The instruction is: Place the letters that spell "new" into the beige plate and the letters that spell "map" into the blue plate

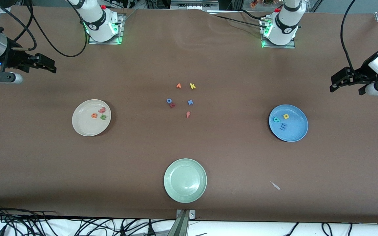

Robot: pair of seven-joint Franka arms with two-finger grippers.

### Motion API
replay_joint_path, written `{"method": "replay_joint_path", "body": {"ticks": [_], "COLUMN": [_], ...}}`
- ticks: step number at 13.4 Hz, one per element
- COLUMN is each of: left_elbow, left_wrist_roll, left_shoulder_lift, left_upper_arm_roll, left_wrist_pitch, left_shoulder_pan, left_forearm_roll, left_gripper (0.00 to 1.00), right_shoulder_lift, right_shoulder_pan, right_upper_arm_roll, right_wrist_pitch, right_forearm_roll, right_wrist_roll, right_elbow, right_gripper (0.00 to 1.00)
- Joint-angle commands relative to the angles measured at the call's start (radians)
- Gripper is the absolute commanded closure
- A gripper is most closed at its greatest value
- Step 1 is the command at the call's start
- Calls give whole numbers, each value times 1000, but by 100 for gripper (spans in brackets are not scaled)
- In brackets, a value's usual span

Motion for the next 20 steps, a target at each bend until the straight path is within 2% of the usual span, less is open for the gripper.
{"method": "replay_joint_path", "body": {"ticks": [1, 3, 5, 9, 12, 20], "left_elbow": [-12, -9, -8, 5, 83, 86], "left_wrist_roll": [1, 1, -4, -11, -10, -13], "left_shoulder_lift": [-35, -36, -35, -26, 19, 20], "left_upper_arm_roll": [23, 21, 40, 40, 35, 34], "left_wrist_pitch": [-38, -55, -56, -59, -111, -114], "left_shoulder_pan": [-18, -24, -75, -63, -67, -72], "left_forearm_roll": [35, 53, 56, 46, 53, 46], "left_gripper": [0, 0, 0, 0, 0, 0], "right_shoulder_lift": [4, 4, 4, 4, 4, 9], "right_shoulder_pan": [-7, -7, -7, -7, -4, -7], "right_upper_arm_roll": [6, 8, 8, 8, 9, 6], "right_wrist_pitch": [-19, -16, -16, -11, -10, -1], "right_forearm_roll": [-12, -12, -12, -12, -12, -11], "right_wrist_roll": [0, 0, 0, 0, 0, 3], "right_elbow": [18, 18, 18, 18, 18, 18], "right_gripper": [0, 0, 0, 0, 0, 0]}}
